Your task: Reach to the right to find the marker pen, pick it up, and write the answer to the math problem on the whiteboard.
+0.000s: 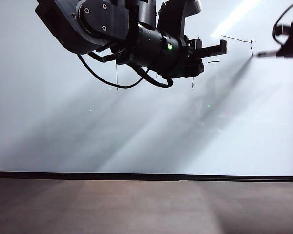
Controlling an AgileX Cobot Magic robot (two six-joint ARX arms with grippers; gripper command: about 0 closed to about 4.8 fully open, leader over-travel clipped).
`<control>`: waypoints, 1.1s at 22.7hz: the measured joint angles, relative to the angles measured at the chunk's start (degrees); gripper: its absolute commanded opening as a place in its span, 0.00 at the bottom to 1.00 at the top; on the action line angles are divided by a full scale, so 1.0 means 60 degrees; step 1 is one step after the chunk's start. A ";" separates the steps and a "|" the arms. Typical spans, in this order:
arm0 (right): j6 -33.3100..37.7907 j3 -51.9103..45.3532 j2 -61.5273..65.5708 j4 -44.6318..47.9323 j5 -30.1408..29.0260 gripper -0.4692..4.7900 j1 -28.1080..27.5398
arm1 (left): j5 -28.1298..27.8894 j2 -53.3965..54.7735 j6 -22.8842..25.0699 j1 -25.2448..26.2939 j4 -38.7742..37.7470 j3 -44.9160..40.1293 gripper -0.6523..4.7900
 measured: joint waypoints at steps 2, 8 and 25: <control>0.0000 -0.0197 0.0149 -0.0073 0.0036 0.07 0.0084 | 0.0000 0.0000 0.0000 0.0000 -0.0007 0.0000 0.17; 0.0102 -0.0372 -0.0215 0.0364 -0.0142 0.07 0.0619 | 0.0000 0.0000 0.0000 0.0000 -0.0018 0.0000 0.17; 0.0127 0.0080 0.0299 0.0535 -0.0295 0.07 0.1078 | 0.0000 0.0000 0.0000 0.0000 -0.0215 0.0000 0.17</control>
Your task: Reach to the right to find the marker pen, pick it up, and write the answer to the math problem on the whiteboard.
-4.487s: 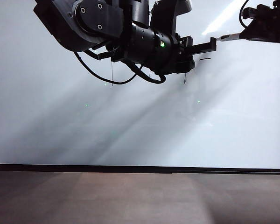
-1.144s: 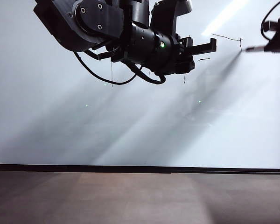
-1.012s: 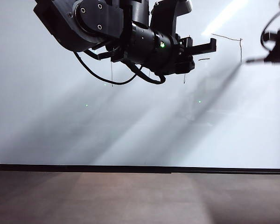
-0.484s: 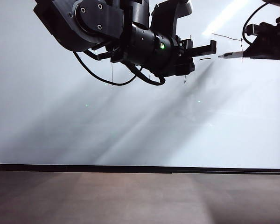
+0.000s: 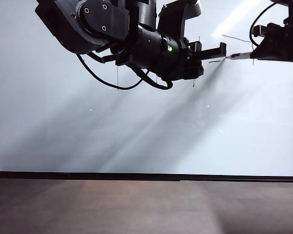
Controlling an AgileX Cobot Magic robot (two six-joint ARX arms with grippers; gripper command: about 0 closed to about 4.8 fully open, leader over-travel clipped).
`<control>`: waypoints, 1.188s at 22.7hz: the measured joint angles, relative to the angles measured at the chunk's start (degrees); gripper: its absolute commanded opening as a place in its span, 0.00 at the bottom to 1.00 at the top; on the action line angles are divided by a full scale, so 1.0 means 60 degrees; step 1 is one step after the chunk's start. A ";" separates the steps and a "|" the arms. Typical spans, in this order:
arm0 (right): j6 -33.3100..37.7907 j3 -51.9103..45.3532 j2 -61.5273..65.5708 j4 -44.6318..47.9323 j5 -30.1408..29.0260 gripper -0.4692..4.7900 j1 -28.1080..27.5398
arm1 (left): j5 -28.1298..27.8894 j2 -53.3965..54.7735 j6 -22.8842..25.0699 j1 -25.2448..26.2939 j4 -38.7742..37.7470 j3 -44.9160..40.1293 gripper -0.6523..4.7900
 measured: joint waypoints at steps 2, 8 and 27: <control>0.0000 0.0000 0.0000 0.0007 0.0011 0.07 -0.0004 | 0.0000 0.0000 0.0000 0.0000 -0.0004 0.0000 0.17; -0.0047 0.0000 -0.0004 -0.0055 0.0397 0.07 -0.0109 | 0.0000 0.0000 0.0000 0.0000 0.0000 0.0000 0.17; 0.0157 0.0004 -0.0109 -0.0361 -0.0299 0.07 -0.0273 | 0.0000 0.0000 0.0000 0.0000 -0.0011 0.0000 0.17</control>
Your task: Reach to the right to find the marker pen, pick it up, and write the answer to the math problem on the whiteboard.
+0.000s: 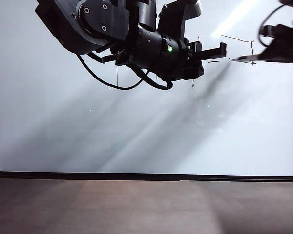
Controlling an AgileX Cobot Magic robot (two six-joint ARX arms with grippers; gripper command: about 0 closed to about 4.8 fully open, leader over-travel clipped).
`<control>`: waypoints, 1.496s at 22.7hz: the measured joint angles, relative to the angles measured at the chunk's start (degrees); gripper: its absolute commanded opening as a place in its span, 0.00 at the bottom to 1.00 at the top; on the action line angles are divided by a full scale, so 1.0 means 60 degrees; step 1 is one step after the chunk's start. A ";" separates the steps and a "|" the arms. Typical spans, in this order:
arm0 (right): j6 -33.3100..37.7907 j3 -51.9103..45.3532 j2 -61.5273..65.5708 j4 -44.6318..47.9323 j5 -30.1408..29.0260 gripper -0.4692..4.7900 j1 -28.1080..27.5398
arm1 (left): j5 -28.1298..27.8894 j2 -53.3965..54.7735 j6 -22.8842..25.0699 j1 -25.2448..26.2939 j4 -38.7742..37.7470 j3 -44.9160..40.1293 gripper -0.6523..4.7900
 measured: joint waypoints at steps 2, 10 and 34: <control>-0.0004 -0.0004 0.0055 0.0259 0.0186 0.07 0.0281 | 0.0000 0.0000 0.0000 0.0000 0.0004 0.0000 0.17; 0.0153 0.0000 0.0364 0.0747 0.0339 0.07 0.0277 | 0.0000 0.0000 0.0000 0.0000 -0.0018 0.0000 0.17; 0.0175 -0.0025 0.1115 -0.0033 0.0182 0.07 0.0295 | 0.0000 0.0000 0.0000 0.0000 -0.0036 0.0000 0.17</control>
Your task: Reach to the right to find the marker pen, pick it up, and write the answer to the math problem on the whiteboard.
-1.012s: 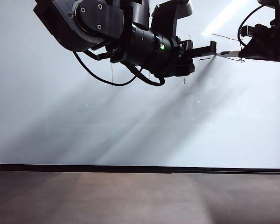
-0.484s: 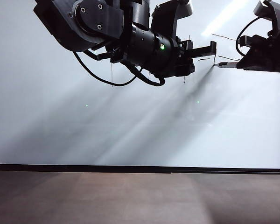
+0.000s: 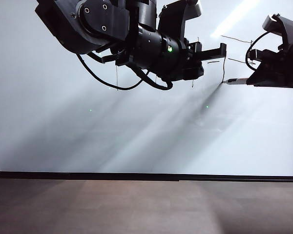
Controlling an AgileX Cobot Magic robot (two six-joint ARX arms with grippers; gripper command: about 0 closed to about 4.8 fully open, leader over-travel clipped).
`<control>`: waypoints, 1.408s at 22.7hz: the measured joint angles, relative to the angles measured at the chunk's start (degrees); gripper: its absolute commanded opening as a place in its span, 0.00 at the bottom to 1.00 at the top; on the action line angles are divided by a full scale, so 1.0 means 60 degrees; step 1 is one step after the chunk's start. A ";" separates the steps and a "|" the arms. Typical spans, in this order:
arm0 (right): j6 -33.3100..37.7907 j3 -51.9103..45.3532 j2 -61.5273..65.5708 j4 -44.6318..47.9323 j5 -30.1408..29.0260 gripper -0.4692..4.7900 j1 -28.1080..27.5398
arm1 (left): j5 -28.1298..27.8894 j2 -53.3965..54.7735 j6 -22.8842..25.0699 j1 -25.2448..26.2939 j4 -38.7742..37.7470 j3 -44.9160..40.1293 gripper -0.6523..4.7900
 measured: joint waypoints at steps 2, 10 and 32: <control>0.0000 0.0000 0.0011 0.0011 0.0004 0.07 0.0000 | 0.0000 0.0000 0.0000 0.0000 -0.0004 0.0000 0.17; -0.0146 -0.0007 0.0011 -0.0175 -0.0066 0.07 -0.0466 | 0.0000 0.0000 0.0000 0.0000 -0.0011 0.0000 0.17; 0.0656 -0.2470 -0.4178 -0.0113 -0.0146 0.07 -0.1690 | 0.0000 0.0000 0.0000 0.0000 -0.0033 -0.0004 0.17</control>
